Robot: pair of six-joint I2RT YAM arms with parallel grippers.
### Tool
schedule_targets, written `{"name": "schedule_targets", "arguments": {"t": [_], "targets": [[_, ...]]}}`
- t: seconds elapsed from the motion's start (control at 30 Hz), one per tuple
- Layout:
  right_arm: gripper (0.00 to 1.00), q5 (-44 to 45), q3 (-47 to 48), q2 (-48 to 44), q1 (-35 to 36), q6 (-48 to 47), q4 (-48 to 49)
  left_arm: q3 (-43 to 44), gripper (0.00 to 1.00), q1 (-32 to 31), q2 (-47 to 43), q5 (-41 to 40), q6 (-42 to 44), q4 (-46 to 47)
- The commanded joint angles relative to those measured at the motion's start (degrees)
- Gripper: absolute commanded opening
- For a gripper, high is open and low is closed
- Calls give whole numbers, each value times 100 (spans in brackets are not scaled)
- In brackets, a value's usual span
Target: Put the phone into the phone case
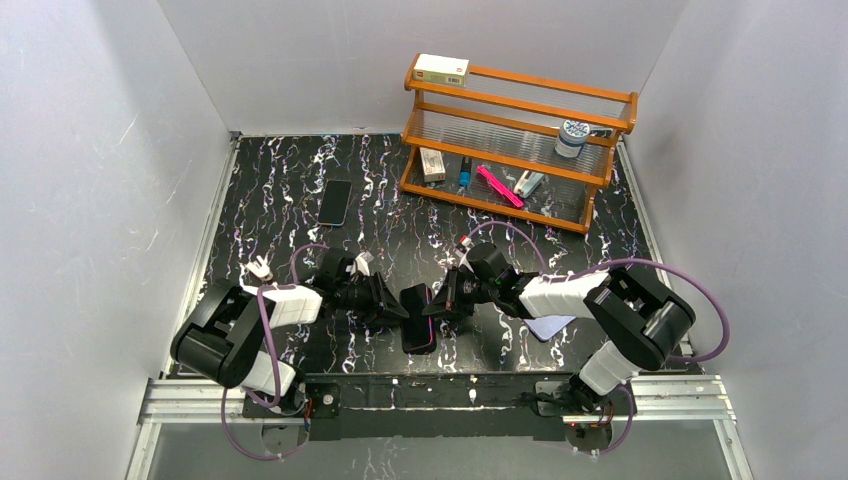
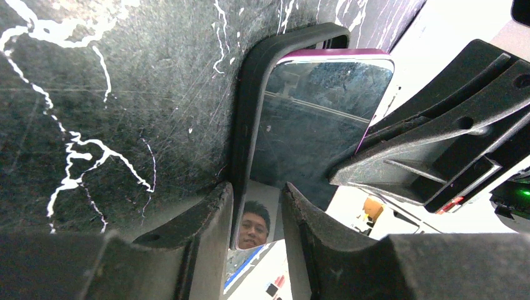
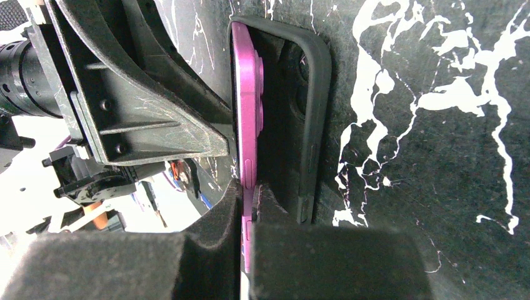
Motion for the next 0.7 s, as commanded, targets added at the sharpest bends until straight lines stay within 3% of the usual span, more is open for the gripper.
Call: {"name": "schedule_targets", "arguments": {"t": [0.0,0.17,0.37,0.47,0.67], "targets": [[1,203,4,316,57,-132,-184,19,30,-282,2,-30,-94,111],[3,522,318,104,57,-290,-987,133,29,-296,-136,-165,86,-228],[29,961,703,-388,53,-462,-1992,202,28,-294,-292,-305,255,-512],[37,1027,801,-528,46,-537,-2355,217,28,-294,-256,-308,273,-535],[36,1211,968,-668,50,-730,-2899,233,28,-294,-262,-325,280,-543]]}}
